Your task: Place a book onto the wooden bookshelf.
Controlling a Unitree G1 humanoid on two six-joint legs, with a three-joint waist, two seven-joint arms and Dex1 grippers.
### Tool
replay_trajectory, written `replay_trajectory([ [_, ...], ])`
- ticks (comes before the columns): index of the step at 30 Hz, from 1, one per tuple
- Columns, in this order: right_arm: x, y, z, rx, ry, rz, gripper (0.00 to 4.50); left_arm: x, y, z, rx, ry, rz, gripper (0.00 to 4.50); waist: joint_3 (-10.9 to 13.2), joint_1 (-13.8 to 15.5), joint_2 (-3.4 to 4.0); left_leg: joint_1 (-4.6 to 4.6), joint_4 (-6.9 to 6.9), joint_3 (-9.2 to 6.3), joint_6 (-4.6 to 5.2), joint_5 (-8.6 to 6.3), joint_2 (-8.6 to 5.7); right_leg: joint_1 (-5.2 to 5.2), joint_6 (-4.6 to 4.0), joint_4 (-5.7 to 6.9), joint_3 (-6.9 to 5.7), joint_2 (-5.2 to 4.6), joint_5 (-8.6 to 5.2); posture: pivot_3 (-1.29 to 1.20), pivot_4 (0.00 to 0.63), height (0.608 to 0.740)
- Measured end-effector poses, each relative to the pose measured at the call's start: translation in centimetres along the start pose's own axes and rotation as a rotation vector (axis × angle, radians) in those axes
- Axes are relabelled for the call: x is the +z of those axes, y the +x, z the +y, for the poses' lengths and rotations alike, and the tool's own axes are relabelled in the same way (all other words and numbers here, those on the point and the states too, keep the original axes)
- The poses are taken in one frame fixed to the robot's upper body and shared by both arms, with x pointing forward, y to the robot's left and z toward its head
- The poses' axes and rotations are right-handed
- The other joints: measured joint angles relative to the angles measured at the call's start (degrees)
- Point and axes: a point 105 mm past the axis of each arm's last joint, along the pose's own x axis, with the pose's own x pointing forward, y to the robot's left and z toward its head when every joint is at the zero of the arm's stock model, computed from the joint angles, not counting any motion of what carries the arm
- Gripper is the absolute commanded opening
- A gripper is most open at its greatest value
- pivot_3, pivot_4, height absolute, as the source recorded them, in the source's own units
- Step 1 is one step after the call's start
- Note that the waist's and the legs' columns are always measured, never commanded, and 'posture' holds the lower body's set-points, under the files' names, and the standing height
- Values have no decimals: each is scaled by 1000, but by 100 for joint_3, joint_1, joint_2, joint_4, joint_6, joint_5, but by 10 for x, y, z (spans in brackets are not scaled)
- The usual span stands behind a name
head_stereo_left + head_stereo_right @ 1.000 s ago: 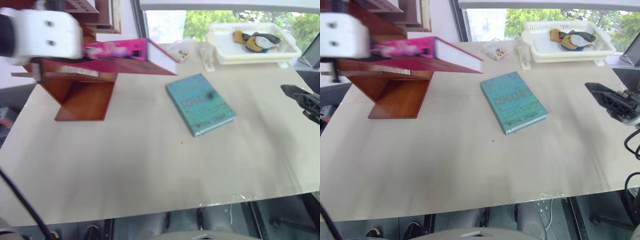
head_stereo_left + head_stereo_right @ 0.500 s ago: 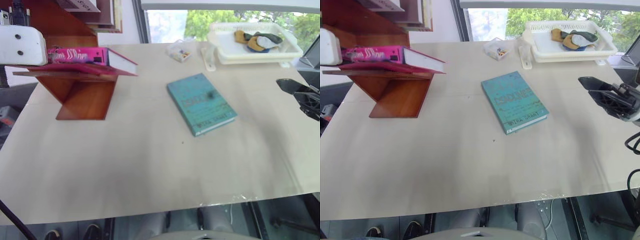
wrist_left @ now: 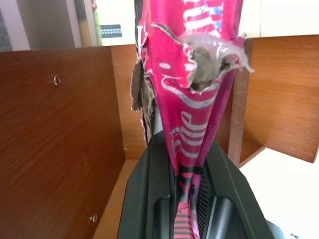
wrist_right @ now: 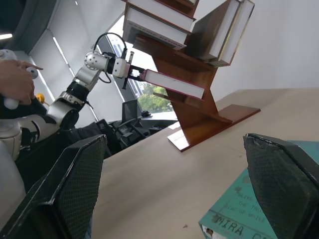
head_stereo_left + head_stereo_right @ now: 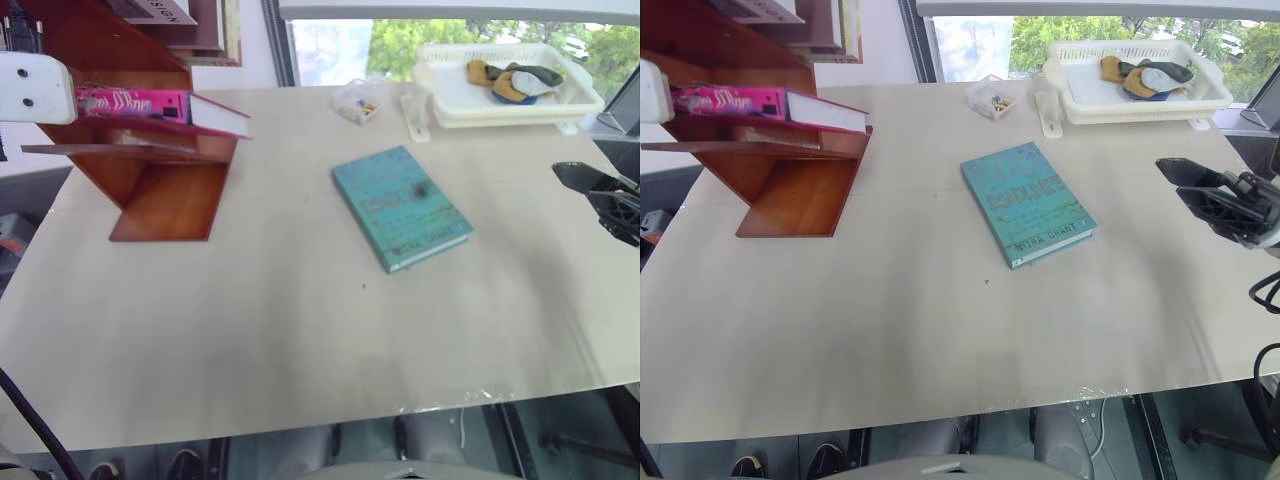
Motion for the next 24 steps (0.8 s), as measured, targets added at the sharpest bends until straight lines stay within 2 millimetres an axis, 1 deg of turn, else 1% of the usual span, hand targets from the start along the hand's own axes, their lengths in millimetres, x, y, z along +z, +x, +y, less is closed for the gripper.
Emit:
replay_trajectory([
  [3, 0, -2, 0, -4, -4, -4, 4500, -10, 2, -6, -10, -20, 2, 32, -1, -4, -1, 0, 1, 0, 0, 0, -5, 0, 0, 0, -4, -18, 0, 0, 150, 740],
  [8, 3, -5, 3, -12, -27, -16, 4500, -20, 2, -11, -13, -33, 20, 32, -1, 3, -2, -2, 2, -6, 1, 0, -15, 0, 0, 3, -13, -26, 0, 0, 150, 740],
  [13, 2, -8, 4, -20, -31, -14, 4500, -27, 1, -13, -13, -49, 31, 32, -3, -1, -4, -2, 3, -9, 1, 0, -16, 0, 0, 5, -16, -27, 0, 0, 150, 740],
  [19, 3, -10, 5, -28, -45, -23, 4500, -30, 3, -14, -3, -47, 38, 32, -3, -13, -5, 0, 3, -7, 1, 0, -15, 0, 0, 6, -15, -27, 0, 0, 150, 740],
  [20, 2, -11, 4, -31, -45, -21, 4500, -30, 5, -14, 1, -44, 41, 1081, -3, -13, -5, -1, 3, -6, 1, 0, -15, 0, 0, 5, -14, -27, 0, 0, 150, 740],
  [21, 2, -10, 4, -32, -46, -21, 4500, -30, 6, -14, 4, -41, 44, 1298, -3, -15, -5, -1, 3, -5, 1, 1, -15, 0, 0, 5, -14, -27, 0, 0, 150, 740],
  [24, 1, -11, 4, -35, -47, -19, 4500, -30, 7, -12, 8, -33, 56, 2752, -3, -14, -5, -1, 5, -4, 1, 0, -16, 0, 0, 7, -13, -27, 0, 0, 150, 740],
])
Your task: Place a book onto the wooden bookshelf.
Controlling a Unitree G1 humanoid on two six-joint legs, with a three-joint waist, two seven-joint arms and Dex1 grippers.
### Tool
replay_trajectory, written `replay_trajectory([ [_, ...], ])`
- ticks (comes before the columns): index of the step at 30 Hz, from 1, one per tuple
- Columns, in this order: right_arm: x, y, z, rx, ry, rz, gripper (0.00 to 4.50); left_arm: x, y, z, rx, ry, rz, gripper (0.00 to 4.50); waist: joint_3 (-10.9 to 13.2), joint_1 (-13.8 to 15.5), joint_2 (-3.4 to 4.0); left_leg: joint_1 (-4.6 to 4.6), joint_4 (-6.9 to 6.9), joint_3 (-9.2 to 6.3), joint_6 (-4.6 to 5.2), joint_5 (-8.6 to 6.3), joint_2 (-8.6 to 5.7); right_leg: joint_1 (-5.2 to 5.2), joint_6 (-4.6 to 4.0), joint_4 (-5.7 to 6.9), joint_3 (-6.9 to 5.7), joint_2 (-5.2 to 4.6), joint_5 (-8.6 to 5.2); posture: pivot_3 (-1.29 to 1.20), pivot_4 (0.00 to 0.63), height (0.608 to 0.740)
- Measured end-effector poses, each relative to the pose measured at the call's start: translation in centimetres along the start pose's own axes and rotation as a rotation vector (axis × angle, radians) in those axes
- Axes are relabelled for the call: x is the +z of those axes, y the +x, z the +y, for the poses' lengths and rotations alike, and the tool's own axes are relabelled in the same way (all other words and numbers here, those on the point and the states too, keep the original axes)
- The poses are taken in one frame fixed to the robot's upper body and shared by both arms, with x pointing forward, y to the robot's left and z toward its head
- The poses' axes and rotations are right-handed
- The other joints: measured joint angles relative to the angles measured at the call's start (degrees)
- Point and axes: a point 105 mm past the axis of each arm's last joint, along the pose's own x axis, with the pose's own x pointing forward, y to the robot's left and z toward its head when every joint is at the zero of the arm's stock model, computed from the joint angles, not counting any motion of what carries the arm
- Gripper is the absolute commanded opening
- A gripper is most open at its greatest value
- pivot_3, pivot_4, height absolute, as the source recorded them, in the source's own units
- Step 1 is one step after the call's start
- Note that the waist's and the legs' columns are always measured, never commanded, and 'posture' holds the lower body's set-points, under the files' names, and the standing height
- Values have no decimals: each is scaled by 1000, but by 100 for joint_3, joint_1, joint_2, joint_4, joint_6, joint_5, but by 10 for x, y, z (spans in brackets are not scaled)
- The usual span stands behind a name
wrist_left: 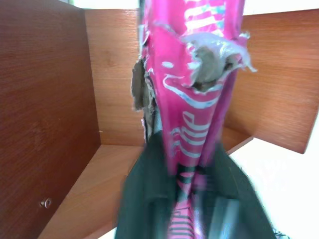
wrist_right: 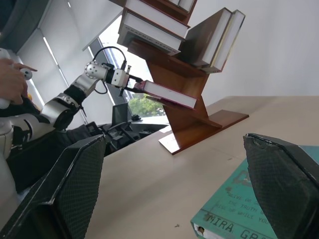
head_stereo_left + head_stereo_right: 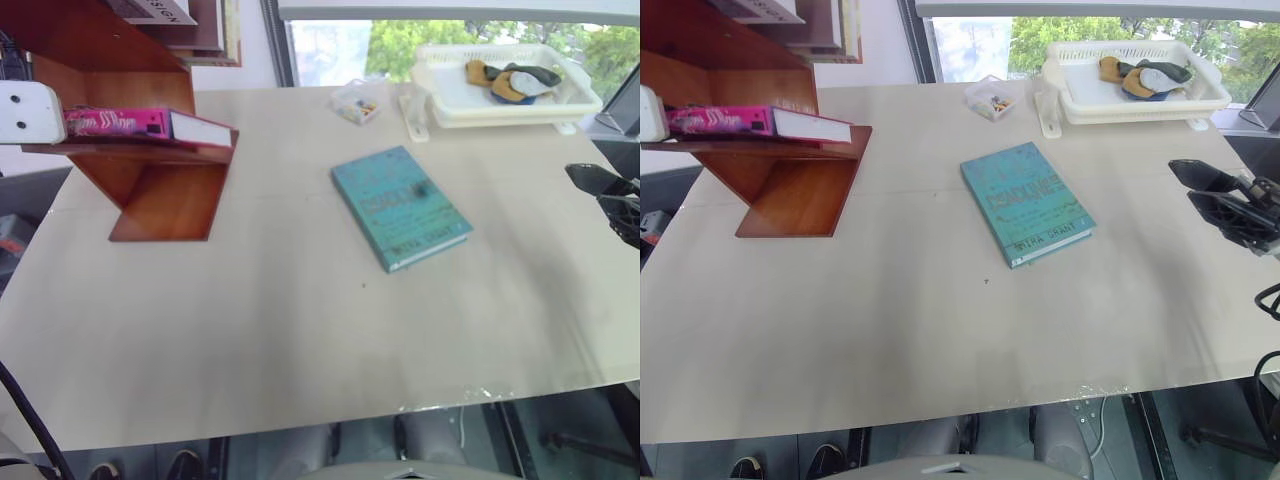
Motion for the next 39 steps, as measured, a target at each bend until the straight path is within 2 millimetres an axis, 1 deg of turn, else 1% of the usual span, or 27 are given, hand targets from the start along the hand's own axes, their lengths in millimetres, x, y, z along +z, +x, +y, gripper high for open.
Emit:
replay_trajectory([
  [1, 0, 0, 0, -1, -1, 1, 4500, -1, 0, 0, 4, 3, 8, 3278, 0, 3, 0, 0, 0, -1, 0, 0, 0, 0, 0, 0, 0, 0, 0, 0, 150, 740],
  [2, 0, 0, 0, -1, -1, 1, 4500, -2, 1, 0, 4, 7, 21, 3655, 0, 4, 0, 0, 0, -1, 0, 0, 0, 0, 0, 0, 0, 0, 0, 0, 150, 740],
  [6, 0, 0, 0, -2, -2, 0, 4500, -11, -1, -3, -16, 4, 77, 3655, 0, 5, 0, 0, 0, -2, 0, 0, -1, 0, 0, 1, -1, 1, 0, 0, 150, 740],
  [10, 1, 0, 0, -3, -2, 0, 4500, -15, -5, -3, -22, -13, 92, 3655, 0, 5, 0, 0, 0, -2, 0, 0, -1, 0, 0, 2, -1, 0, 0, 0, 150, 740],
  [15, 1, 0, 0, -2, 1, 0, 4500, -11, -8, -11, -59, -89, 22, 3655, -1, 3, 0, 0, 1, -4, 0, 0, 0, 0, 0, 3, -1, -2, 0, 0, 150, 740],
  [18, 0, 1, 1, 1, -2, 4, 4500, -4, -18, -1, -5, -142, -38, 3655, -3, 2, -4, -3, 4, -5, 0, 0, 0, 0, 0, 2, -2, -3, 0, 0, 150, 740],
  [20, 0, 2, 1, 8, -5, 8, 4500, 3, -28, 7, 48, -200, -112, 3655, -4, 2, -3, -2, 3, -5, 0, 0, -1, 0, 0, 2, -2, -7, 0, 0, 150, 740],
  [21, -1, 3, 2, 12, -5, 11, 4500, 6, -32, 7, 60, -243, -152, 3655, -5, 0, -1, 0, 1, -4, 0, 0, -1, 0, 0, 3, 0, -7, 0, 0, 150, 740],
  [22, -3, 2, 2, 9, 1, 15, 4500, 5, -36, 2, 57, -304, -185, 3655, -7, -11, 3, 2, -1, -6, 0, 0, 0, -1, 0, 6, -2, -6, 0, 0, 150, 740],
  [23, -4, 2, 2, 7, 3, 16, 4500, 4, -36, 0, 53, -321, -189, 3655, -7, -15, 3, 2, 0, -6, 0, 0, 1, -1, 0, 8, -2, -6, 0, 0, 150, 740],
  [25, -7, 2, 4, 13, 11, 22, 4500, 0, -39, -11, 36, -413, -223, 3655, -7, -56, 3, 1, 2, -10, 0, 0, 2, -1, 0, 9, -2, -5, 0, 0, 150, 740],
  [26, -7, 3, 6, 20, 7, 29, 4500, 3, -40, -13, 31, -443, -248, 3655, -7, -66, 3, -1, 5, -12, 0, 0, 2, 0, 0, 7, -2, -6, 0, 0, 150, 740],
  [29, -6, 9, 11, 48, -13, 43, 4500, 20, -46, -10, 35, -469, -338, 3655, -10, -65, -3, -3, 14, -15, 0, 0, 0, 4, 0, -1, 1, -10, 0, 0, 150, 740],
  [31, -5, 11, 12, 57, -21, 49, 4500, 38, -49, -9, 30, -475, -425, 3655, -12, -54, -2, -1, 15, -15, 0, 0, -1, 6, 0, -1, 5, -13, 0, 0, 150, 740],
  [32, -5, 11, 13, 58, -22, 52, 4500, 54, -47, -14, 2, -481, -495, 3655, -13, -40, 2, 1, 14, -15, 0, 0, -1, 8, 0, -3, 6, -14, 0, 0, 150, 740],
  [33, -6, 11, 13, 58, -22, 53, 4500, 63, -45, -19, -22, -496, -538, 3655, -14, -29, 5, 0, 12, -14, 0, 0, 0, 8, 0, -3, 8, -14, 0, 0, 150, 740],
  [34, -7, 9, 14, 54, -22, 56, 4500, 80, -41, -29, -70, -512, -611, 3655, -15, -11, 8, 1, 10, -14, 0, 0, 1, 11, -1, -2, 8, -13, 0, 0, 150, 740],
  [35, -8, 7, 15, 48, -21, 56, 4500, 93, -37, -39, -116, -525, -659, 3655, -15, 7, 8, 0, 10, -15, 0, 0, 4, 11, -1, -3, 7, -11, 0, 0, 150, 740],
  [36, -8, 5, 16, 43, -20, 50, 4500, 109, -34, -49, -165, -569, -732, 3655, -15, 16, 8, -4, 9, -15, 0, 0, 5, 9, -1, -6, 8, -10, 0, 0, 150, 740],
  [39, -1, 5, 25, 61, -42, 29, 4500, 138, -40, -59, -218, -642, -859, 3655, -15, 19, 8, -2, 8, -9, 0, 0, 4, 8, -1, -6, 12, -11, 0, 0, 150, 740],
])
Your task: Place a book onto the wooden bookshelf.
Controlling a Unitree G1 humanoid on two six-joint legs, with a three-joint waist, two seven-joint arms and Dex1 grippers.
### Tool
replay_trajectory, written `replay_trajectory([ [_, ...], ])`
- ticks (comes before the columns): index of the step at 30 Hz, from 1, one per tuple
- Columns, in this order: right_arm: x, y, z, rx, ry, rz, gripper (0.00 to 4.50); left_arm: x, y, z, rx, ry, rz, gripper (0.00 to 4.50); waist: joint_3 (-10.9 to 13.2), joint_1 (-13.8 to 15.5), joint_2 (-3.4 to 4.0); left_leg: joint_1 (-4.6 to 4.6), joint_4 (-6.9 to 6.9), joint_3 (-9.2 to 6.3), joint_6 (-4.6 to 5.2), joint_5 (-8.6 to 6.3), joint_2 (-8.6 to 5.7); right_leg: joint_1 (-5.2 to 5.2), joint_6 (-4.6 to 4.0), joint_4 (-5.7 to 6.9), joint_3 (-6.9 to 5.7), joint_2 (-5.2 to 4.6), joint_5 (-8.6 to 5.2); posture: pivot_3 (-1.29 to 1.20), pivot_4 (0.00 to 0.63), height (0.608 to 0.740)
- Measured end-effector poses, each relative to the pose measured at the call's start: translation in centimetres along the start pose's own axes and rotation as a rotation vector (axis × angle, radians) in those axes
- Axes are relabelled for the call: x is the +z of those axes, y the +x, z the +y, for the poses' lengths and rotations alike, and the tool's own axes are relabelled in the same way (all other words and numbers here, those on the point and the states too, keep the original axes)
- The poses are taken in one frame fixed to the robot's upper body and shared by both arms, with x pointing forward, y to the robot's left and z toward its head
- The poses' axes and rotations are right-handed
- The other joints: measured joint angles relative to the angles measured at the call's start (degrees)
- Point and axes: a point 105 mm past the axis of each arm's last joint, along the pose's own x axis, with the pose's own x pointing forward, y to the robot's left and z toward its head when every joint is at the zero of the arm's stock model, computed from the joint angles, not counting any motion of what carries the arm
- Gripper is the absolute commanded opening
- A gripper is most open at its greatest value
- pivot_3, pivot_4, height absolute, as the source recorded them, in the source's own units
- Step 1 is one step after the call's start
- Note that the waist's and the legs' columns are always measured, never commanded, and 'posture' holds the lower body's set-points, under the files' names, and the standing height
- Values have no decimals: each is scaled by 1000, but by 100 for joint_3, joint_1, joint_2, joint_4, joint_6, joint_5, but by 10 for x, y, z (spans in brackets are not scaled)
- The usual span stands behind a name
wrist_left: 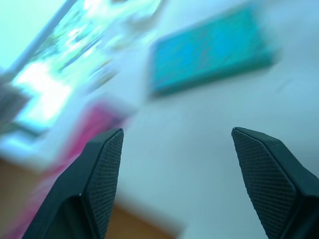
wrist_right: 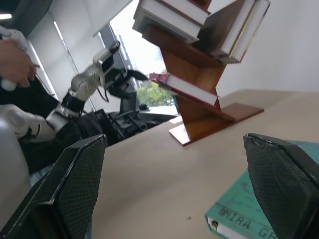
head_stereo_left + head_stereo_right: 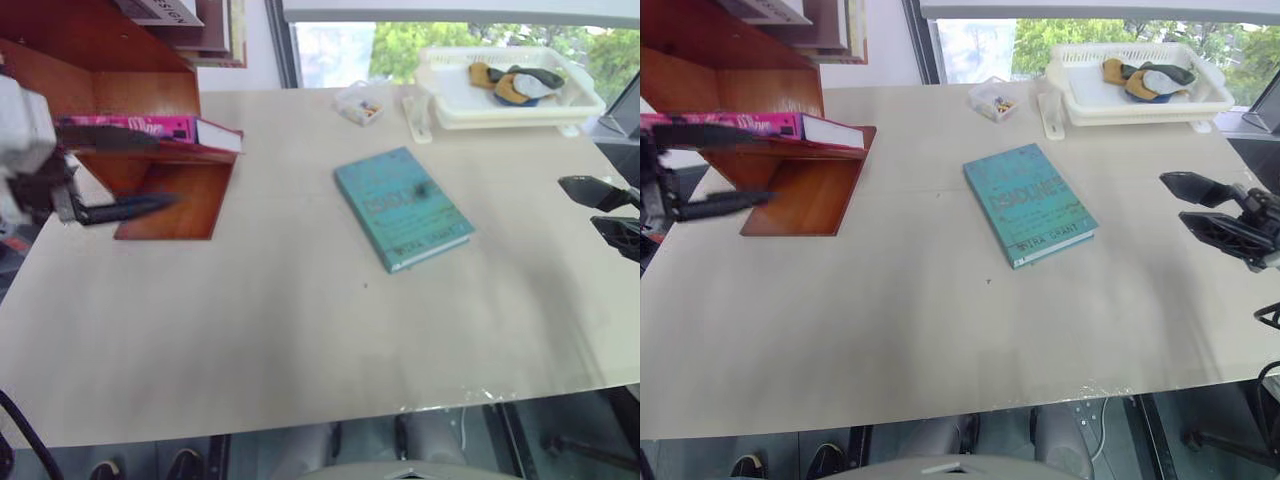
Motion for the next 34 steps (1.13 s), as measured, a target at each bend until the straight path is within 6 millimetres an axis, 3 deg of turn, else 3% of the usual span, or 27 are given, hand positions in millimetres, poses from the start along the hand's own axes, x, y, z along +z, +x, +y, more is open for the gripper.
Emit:
replay_trajectory([
  [2, 1, 0, 6, 7, -13, 1, 4500, 1, 12, -18, -40, -52, -45, 3655, -3, 3, 5, 13, -4, 2, 0, 0, 0, 13, 0, -1, 1, -2, 0, 0, 150, 740],
  [7, -15, -4, 8, -49, -14, 36, 4500, -24, 50, -56, -49, -318, -183, 3655, -9, 45, 8, 28, 4, 6, 1, 0, 1, 36, 0, -13, 6, -1, 0, 0, 150, 740],
  [11, -62, -12, 2, -229, -12, 222, 4500, -62, 87, -84, 21, -523, -158, 3655, -20, 153, -7, 37, 9, 15, 0, 0, -1, 35, 0, -13, 18, 0, 0, 0, 150, 740],
  [13, -76, -14, 5, -266, 15, 244, 4500, -74, 90, -91, 52, -567, -130, 3655, -22, 182, -6, 44, 1, 18, 0, 0, 0, 36, -1, -15, 24, 0, 0, 0, 150, 740],
  [15, -103, -17, 17, -351, 67, 239, 4500, -95, 96, -106, 107, -657, -109, 3655, -26, 215, -6, 55, -14, 21, 0, 0, -1, 39, -1, -21, 31, 0, -1, 0, 150, 740],
  [20, -148, -39, 45, -488, 48, 369, 4500, -129, 94, -110, 253, -715, -62, 3655, -30, 331, -4, 74, -17, 37, 0, -1, -3, 47, -1, -30, 51, 1, 0, 0, 150, 740],
  [27, -173, -77, 59, -684, 11, 299, 4500, -155, 90, -110, 350, -736, -48, 3655, -50, 325, -7, 121, -27, 43, 1, -3, 0, 82, -2, -31, 62, 3, -1, 0, 150, 740],
  [34, -158, -90, 64, -718, -98, 308, 4500, -160, 88, -116, 343, -720, -48, 3655, -56, 313, 0, 120, -35, 45, 4, -5, 0, 79, -2, -38, 66, 3, -1, 0, 150, 740],
])
